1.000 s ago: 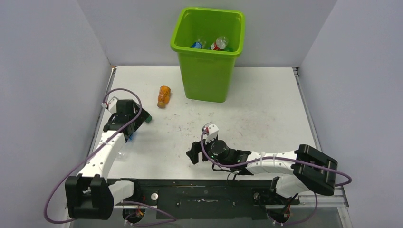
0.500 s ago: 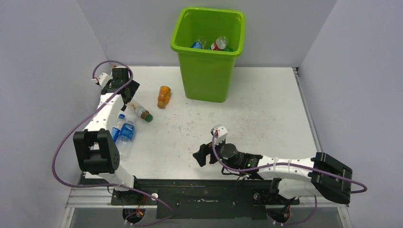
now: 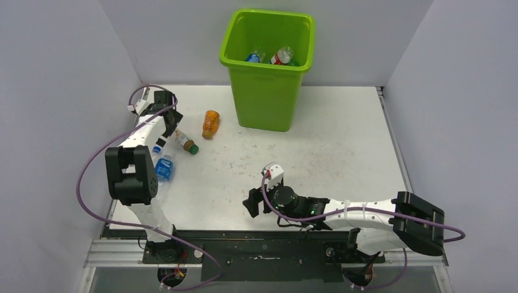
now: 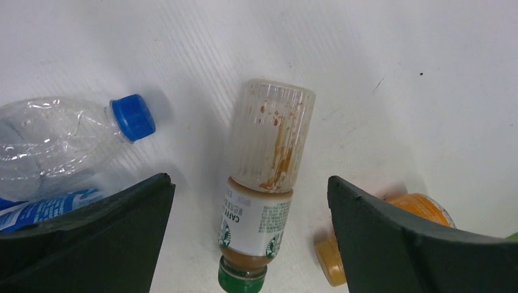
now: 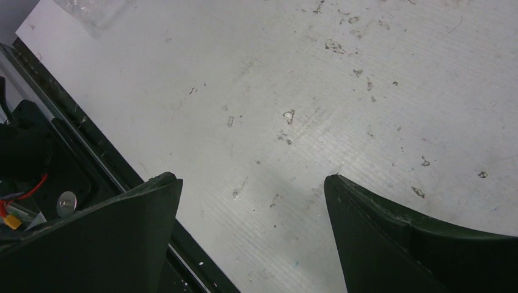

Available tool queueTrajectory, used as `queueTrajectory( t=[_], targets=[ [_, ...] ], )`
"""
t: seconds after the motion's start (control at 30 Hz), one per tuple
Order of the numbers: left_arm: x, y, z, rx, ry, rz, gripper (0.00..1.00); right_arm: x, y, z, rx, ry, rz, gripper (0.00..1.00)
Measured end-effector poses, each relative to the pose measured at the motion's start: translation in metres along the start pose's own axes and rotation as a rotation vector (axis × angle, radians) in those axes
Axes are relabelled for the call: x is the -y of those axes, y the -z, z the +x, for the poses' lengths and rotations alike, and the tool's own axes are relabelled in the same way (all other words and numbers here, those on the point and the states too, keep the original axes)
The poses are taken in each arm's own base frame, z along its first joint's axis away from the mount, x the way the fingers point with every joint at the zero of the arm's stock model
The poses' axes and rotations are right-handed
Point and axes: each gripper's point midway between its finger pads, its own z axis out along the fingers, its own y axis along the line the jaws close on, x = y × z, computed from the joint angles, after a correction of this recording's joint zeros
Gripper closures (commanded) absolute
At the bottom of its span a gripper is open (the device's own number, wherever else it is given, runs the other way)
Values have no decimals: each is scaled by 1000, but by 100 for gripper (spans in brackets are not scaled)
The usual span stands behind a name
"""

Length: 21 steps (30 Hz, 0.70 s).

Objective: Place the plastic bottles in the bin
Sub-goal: Pick up the plastic bottle at the center of the board.

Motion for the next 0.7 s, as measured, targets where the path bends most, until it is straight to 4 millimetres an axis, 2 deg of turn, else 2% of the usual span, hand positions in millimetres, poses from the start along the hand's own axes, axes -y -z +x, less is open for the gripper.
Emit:
queueTrajectory(
  t=[0.13,0.4,0.43,0.6,0.7],
  targets=[
    [5,-15,1,2,-12,-9,4,-7,1,1,6,9,-10,10],
    [8,-48,32,-81,-88,-18,1,-6,4,-5,31,10,4,10],
    [10,-49,35,-91,-95,-8,2,-8,5,-8,41,8,0,10],
    [29,-52,34,-91,-102,85,26,-11,11,-19,76,-4,-11,10],
    [31,-55,36,-104,-97,113,31,-10,12,-21,86,-7,-7,10]
  ],
)
